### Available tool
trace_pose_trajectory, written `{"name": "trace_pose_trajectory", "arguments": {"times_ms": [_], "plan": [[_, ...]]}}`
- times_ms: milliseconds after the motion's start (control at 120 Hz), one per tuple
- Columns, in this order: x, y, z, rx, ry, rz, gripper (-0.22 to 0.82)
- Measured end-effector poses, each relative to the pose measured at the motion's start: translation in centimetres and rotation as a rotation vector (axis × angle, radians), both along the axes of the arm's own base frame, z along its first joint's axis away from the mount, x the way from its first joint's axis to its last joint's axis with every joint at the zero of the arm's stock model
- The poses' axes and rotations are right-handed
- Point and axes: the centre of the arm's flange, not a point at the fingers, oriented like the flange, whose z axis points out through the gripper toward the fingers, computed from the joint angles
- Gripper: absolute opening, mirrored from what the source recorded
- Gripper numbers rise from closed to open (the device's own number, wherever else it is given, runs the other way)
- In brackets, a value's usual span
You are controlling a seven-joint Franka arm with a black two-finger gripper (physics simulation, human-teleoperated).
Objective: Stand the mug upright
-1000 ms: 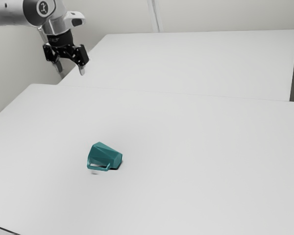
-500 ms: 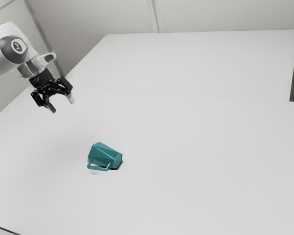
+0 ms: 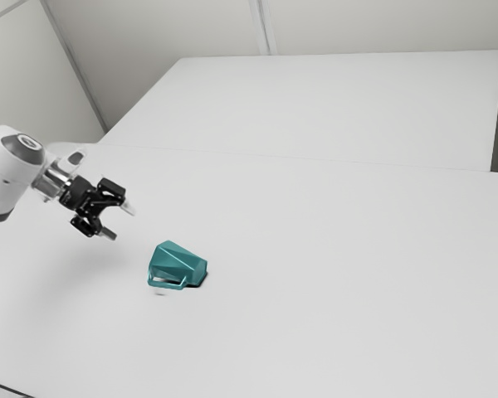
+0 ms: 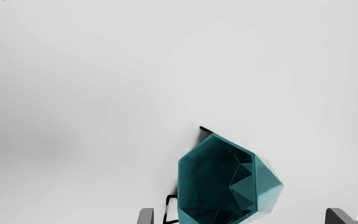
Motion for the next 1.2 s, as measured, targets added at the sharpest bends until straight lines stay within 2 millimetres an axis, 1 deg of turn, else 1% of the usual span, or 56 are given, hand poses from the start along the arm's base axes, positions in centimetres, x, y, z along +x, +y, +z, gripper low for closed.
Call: {"name": "trace_pose_trajectory", "arguments": {"times_ms": [67,117,225,467,592,675,800,967,1200], "plan": [[0.0,-0.4,-0.9,-0.021,-0.017,-0.017,0.60],[-0.5,-0.7,-1.4,-0.044,-0.022,-0.031,0.60],[-1.0,-1.1,-1.8,-0.085,-0.039,-0.073,0.60],[-1.1,-2.4,-2.4,-0.128,-0.078,-0.154,0.60],[-2.4,-3.6,-3.6,-0.162,-0.083,-0.166,0.60],[-2.8,-4.3,-4.2,-0.171,-0.094,-0.172,0.60],[-2.7,-5.3,-5.0,-0.172,-0.117,-0.184,0.60],[-2.0,-6.2,-6.0,-0.168,-0.135,-0.198,0.60],[-1.0,-8.3,-6.8,-0.172,-0.159,-0.231,0.60]]}}
